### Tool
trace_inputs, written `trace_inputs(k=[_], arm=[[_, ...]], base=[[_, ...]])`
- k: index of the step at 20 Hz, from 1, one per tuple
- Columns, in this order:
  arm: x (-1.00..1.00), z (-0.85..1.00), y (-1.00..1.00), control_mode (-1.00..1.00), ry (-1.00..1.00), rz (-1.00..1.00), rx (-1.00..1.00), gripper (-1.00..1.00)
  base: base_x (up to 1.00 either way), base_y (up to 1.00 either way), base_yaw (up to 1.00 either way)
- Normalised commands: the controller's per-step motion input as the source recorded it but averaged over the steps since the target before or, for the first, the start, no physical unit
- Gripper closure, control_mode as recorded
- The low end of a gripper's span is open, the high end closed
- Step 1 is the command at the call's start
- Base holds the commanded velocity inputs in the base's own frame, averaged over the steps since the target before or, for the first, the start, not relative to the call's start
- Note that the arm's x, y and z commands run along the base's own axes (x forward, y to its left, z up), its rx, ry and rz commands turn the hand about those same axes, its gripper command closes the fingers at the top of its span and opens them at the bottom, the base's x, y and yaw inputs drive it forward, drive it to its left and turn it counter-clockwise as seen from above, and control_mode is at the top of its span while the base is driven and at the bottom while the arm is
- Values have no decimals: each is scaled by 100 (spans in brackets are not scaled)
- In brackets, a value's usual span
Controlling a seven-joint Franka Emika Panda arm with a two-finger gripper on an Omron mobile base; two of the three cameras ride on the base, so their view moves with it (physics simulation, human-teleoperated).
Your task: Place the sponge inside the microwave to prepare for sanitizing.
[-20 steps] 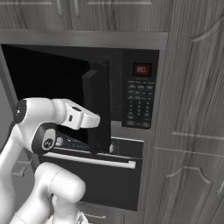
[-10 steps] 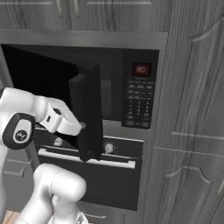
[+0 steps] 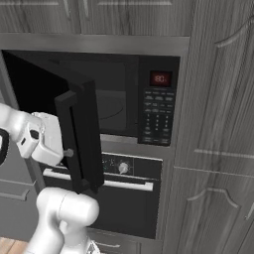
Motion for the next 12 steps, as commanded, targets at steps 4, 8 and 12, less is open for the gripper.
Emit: trace_inputs(k=[4,8,12], arm=[[0,0,0,-100,-5,0,0,-100],[0,0,0,-100,-1,0,0,-100],[-32,9,4,-100,-4,0,-1,-100]], base=[[0,0,0],[0,0,0],[0,0,0]])
